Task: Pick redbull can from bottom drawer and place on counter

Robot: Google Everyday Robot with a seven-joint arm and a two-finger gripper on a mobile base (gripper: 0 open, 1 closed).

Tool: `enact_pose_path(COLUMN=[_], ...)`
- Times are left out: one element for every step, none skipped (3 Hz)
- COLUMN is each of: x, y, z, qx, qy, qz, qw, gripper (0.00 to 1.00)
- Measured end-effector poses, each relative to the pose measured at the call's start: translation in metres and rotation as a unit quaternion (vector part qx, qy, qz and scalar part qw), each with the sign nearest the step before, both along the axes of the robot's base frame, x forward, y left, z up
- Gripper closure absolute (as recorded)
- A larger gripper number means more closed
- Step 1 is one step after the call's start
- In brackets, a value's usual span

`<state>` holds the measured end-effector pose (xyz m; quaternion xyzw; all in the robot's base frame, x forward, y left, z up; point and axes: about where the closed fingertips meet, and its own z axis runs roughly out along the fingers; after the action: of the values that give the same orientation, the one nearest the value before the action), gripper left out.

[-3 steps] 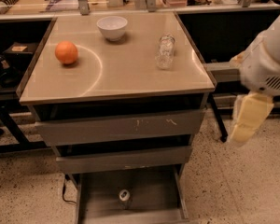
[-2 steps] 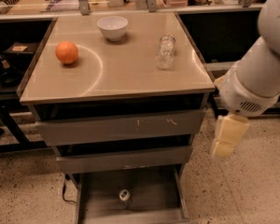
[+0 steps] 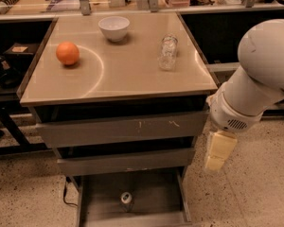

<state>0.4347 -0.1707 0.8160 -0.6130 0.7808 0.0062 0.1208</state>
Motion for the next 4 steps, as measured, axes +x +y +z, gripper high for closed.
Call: enact_pose_path(x=[-0.014,-0.033,-0.037,-0.037], y=[0.005,0.016,0.029,0.029], z=[-0.030,-0.086,-0.135,-0.134], qx=[0.024,0.068,0.099,0.098], qy=[0.019,0.048,0.063,0.063], qz=[-0.008,-0.018,-0.024,-0.024], qw=[0.9995,0.9964,0.9929,0.9929], gripper=[0.00,0.00,0.00,0.00])
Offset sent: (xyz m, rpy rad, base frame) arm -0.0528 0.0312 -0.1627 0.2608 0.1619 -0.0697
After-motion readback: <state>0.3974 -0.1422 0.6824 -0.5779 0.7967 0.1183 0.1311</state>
